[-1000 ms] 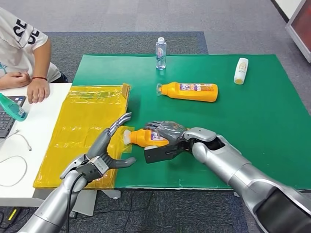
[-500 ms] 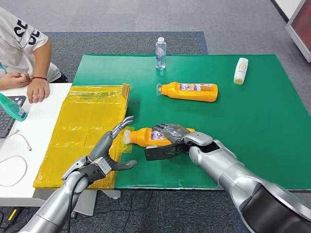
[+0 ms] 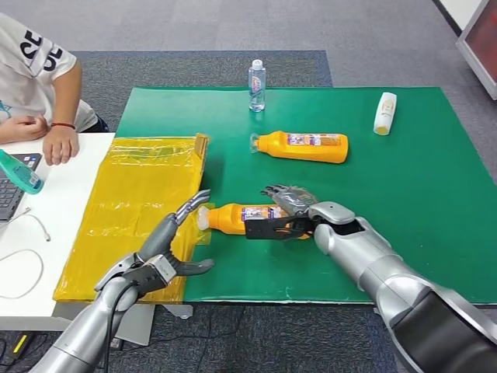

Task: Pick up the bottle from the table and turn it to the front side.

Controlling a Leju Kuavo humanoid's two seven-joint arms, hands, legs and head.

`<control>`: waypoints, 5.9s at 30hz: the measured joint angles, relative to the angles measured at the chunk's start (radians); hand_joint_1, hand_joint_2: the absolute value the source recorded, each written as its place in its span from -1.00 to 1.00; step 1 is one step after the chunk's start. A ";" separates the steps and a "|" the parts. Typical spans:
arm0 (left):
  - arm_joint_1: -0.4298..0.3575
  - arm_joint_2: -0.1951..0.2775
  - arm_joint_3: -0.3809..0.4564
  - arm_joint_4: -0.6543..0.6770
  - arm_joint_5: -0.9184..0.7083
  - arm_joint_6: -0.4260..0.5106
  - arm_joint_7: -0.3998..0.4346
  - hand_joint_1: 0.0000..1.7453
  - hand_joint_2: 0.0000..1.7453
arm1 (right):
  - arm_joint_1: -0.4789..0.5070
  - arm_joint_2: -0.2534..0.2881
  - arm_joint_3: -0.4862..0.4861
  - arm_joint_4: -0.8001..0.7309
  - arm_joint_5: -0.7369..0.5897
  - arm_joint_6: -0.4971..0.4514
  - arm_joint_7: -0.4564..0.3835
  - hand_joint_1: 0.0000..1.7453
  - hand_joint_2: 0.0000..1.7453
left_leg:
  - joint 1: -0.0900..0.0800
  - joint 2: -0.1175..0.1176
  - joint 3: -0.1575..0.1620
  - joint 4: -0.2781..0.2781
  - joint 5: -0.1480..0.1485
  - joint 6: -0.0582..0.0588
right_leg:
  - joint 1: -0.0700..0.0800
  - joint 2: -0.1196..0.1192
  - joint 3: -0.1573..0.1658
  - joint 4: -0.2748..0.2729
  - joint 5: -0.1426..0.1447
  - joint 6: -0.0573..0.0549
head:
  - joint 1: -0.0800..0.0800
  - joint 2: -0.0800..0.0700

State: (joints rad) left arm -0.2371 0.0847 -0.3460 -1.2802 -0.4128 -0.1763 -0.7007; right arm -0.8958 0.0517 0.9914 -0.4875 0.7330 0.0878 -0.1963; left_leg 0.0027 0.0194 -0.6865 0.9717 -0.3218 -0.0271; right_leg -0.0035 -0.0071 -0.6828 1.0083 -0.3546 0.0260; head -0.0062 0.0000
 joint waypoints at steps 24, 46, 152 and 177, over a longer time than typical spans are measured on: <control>-0.002 -0.001 0.004 0.000 -0.006 0.002 0.000 -1.00 1.00 | 0.008 0.012 -0.002 0.037 0.087 0.124 0.019 -1.00 1.00 | 0.000 0.000 0.000 0.000 0.000 0.000 | 0.000 0.000 0.000 0.000 0.000 0.000 | 0.000 0.000; 0.014 0.002 0.011 -0.001 0.003 0.012 0.000 -1.00 1.00 | 0.055 -0.026 -0.101 0.040 -0.065 0.006 -0.055 1.00 1.00 | 0.000 0.000 0.000 0.000 0.000 0.000 | 0.000 -0.001 0.001 0.000 0.000 0.000 | 0.000 0.000; -0.217 -0.004 0.102 0.265 0.538 -0.833 0.000 -1.00 1.00 | 0.547 0.024 -0.299 -0.773 -0.143 -0.112 -0.168 1.00 1.00 | 0.000 -0.002 -0.004 0.000 0.000 -0.001 | 0.000 -0.002 -0.004 0.001 -0.001 0.000 | 0.000 0.000; -0.240 -0.018 0.065 0.342 0.529 -0.879 -0.003 1.00 1.00 | 0.489 0.059 -0.214 -0.673 -0.158 -0.064 -0.184 1.00 1.00 | 0.000 -0.001 -0.006 0.000 0.000 -0.001 | 0.000 -0.002 -0.006 0.001 0.000 -0.001 | 0.000 0.000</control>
State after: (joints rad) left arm -0.4772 0.0668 -0.2809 -0.9381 0.1158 -1.0552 -0.7036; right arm -0.4069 0.1110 0.7776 -1.1610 0.5752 0.0240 -0.3801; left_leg 0.0029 0.0179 -0.6922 0.9718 -0.3215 -0.0285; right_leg -0.0030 -0.0087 -0.6890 1.0089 -0.3550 0.0250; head -0.0063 0.0000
